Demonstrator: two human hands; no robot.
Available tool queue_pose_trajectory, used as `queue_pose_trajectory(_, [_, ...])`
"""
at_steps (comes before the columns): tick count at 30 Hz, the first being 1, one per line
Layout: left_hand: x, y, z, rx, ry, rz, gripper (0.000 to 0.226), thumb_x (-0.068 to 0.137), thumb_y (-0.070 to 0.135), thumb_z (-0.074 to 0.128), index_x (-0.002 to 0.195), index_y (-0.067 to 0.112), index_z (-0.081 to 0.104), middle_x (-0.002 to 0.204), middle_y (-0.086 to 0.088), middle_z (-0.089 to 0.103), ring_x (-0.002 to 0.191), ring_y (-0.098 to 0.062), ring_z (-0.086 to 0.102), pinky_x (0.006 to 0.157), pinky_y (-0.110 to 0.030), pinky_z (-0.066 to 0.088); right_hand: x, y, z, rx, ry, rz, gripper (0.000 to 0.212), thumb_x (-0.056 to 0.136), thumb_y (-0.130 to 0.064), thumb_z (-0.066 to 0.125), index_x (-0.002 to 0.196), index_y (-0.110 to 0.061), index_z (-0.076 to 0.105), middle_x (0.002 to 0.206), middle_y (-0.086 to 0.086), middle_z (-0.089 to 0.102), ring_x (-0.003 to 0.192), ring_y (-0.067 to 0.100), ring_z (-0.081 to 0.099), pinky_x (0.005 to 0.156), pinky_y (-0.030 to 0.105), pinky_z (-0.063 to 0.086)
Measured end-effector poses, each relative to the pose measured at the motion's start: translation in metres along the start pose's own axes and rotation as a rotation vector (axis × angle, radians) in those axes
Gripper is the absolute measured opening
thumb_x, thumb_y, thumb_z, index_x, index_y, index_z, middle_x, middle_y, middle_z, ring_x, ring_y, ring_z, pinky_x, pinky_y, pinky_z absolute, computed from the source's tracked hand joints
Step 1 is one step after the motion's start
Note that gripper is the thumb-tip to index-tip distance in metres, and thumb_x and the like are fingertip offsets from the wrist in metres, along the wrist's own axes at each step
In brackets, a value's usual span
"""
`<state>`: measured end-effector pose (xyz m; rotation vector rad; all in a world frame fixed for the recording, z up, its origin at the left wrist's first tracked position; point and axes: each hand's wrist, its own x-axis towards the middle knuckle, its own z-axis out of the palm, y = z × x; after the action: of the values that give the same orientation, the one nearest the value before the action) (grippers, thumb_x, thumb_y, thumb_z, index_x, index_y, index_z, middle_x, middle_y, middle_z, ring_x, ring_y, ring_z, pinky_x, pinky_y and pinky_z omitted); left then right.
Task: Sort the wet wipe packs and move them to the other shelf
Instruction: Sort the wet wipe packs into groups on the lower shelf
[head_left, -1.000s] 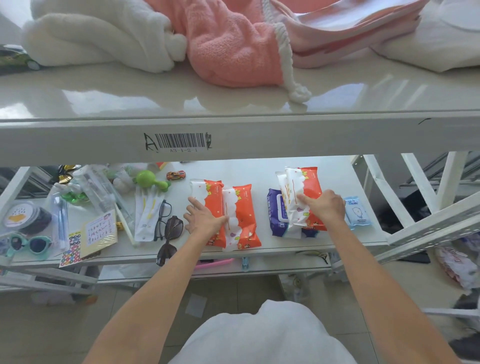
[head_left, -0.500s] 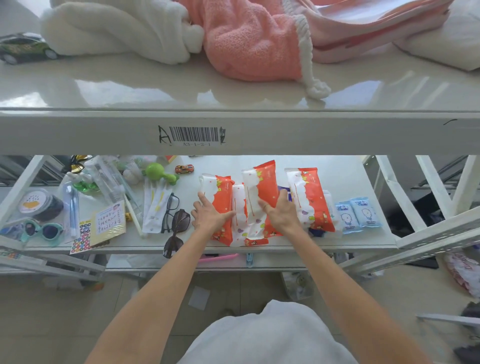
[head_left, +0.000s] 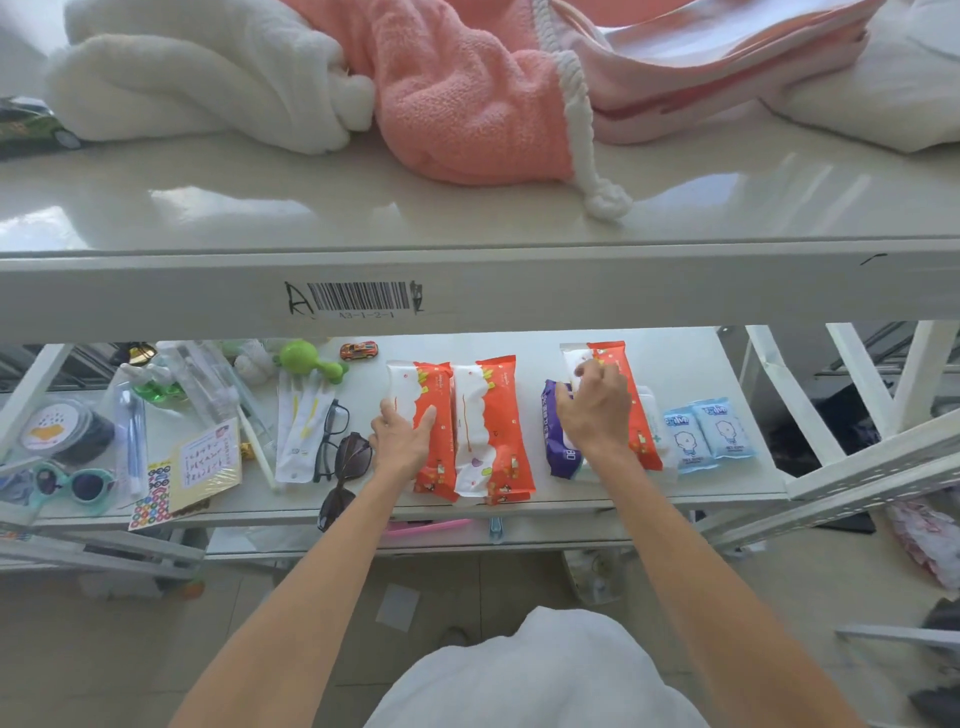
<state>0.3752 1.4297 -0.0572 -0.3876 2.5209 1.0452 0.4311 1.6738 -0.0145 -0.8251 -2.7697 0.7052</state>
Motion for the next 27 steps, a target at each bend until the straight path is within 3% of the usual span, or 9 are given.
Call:
queue_pose_trajectory(2, [-0.004, -0.002, -0.003, 0.052, 0.052, 0.038, 0.092, 0.095, 0.062, 0.051, 0.159, 0.012, 0.008, 0.162, -0.02, 0.019, 0.147, -0.041, 0.026, 0.115, -0.059, 0.034, 0.014, 0.032, -0.02, -0.067, 0.054, 0.22, 0.065, 0.087, -0.047, 0.072, 0.126, 0.002, 0.053, 0.124, 0.025, 0.056, 0.115, 0.042, 0.054, 0.095, 0.05, 0.047])
queue_pose_trajectory(4, [-0.016, -0.001, -0.001, 0.236, 0.143, 0.183, 0.103, 0.089, 0.072, 0.052, 0.16, 0.012, 0.008, 0.165, -0.018, 0.014, 0.15, -0.038, 0.023, 0.116, -0.058, 0.032, 0.021, 0.059, -0.023, -0.121, -0.087, 0.386, 0.084, 0.082, -0.06, 0.073, 0.131, 0.002, 0.049, 0.13, 0.026, 0.055, 0.122, 0.042, 0.052, 0.099, 0.051, 0.047])
queue_pose_trajectory(7, [-0.042, -0.003, 0.016, 0.52, 0.091, 0.489, 0.124, 0.069, 0.093, 0.049, 0.162, 0.025, 0.001, 0.169, -0.011, -0.001, 0.156, -0.034, 0.006, 0.117, -0.064, 0.022, 0.025, 0.074, -0.02, 0.001, -0.21, 0.39, 0.075, 0.079, -0.062, 0.075, 0.118, 0.0, 0.059, 0.119, 0.021, 0.067, 0.112, 0.039, 0.062, 0.092, 0.045, 0.054])
queue_pose_trajectory(10, [-0.055, -0.011, 0.03, 0.649, -0.067, 0.536, 0.141, 0.056, 0.098, 0.051, 0.16, 0.032, -0.018, 0.166, -0.008, -0.029, 0.153, -0.036, -0.023, 0.118, -0.069, -0.002, 0.027, 0.07, -0.025, 0.115, -0.296, 0.396, 0.058, 0.083, -0.053, 0.078, 0.111, -0.005, 0.063, 0.111, 0.017, 0.069, 0.101, 0.035, 0.064, 0.084, 0.039, 0.05])
queue_pose_trajectory(12, [-0.05, -0.017, 0.03, 0.649, -0.057, 0.542, 0.14, 0.059, 0.098, 0.051, 0.16, 0.03, -0.018, 0.166, -0.008, -0.03, 0.153, -0.035, -0.026, 0.118, -0.064, -0.008, 0.028, 0.064, -0.032, 0.191, -0.35, 0.435, 0.057, 0.084, -0.048, 0.079, 0.115, -0.005, 0.058, 0.112, 0.015, 0.066, 0.097, 0.031, 0.061, 0.079, 0.037, 0.047])
queue_pose_trajectory(17, [-0.035, -0.02, 0.005, 0.111, 0.117, 0.39, 0.102, 0.085, 0.08, 0.04, 0.159, 0.013, 0.017, 0.167, -0.012, 0.016, 0.155, -0.028, 0.017, 0.124, -0.056, 0.021, 0.022, 0.019, -0.044, 0.363, -0.261, 0.292, 0.06, 0.087, -0.046, 0.077, 0.121, -0.006, 0.048, 0.114, 0.011, 0.061, 0.102, 0.03, 0.061, 0.082, 0.04, 0.051])
queue_pose_trajectory(22, [-0.02, -0.007, -0.022, -0.317, -0.055, 0.059, 0.082, 0.093, 0.077, 0.029, 0.144, 0.013, 0.041, 0.142, -0.011, 0.05, 0.122, -0.029, 0.052, 0.106, -0.055, 0.043, -0.023, -0.084, 0.016, 0.497, -0.49, 0.102, 0.061, 0.09, -0.047, 0.071, 0.125, -0.003, 0.049, 0.112, 0.008, 0.066, 0.107, 0.027, 0.066, 0.085, 0.037, 0.053])
queue_pose_trajectory(24, [-0.018, -0.004, -0.027, -0.397, -0.108, 0.042, 0.077, 0.094, 0.077, 0.026, 0.14, 0.019, 0.046, 0.138, -0.006, 0.051, 0.112, -0.025, 0.059, 0.099, -0.051, 0.049, -0.045, -0.114, 0.047, 0.478, -0.576, 0.122, 0.067, 0.096, -0.044, 0.064, 0.139, 0.001, 0.039, 0.128, 0.014, 0.06, 0.121, 0.031, 0.06, 0.096, 0.039, 0.051])
queue_pose_trajectory(27, [-0.012, -0.009, -0.03, -0.401, -0.13, 0.01, 0.088, 0.091, 0.08, 0.032, 0.151, 0.017, 0.037, 0.139, -0.002, 0.048, 0.122, -0.025, 0.053, 0.107, -0.054, 0.045, -0.067, -0.136, 0.073, 0.373, -0.58, 0.17, 0.067, 0.103, -0.039, 0.051, 0.152, 0.001, 0.025, 0.15, 0.02, 0.041, 0.136, 0.035, 0.046, 0.109, 0.045, 0.043])
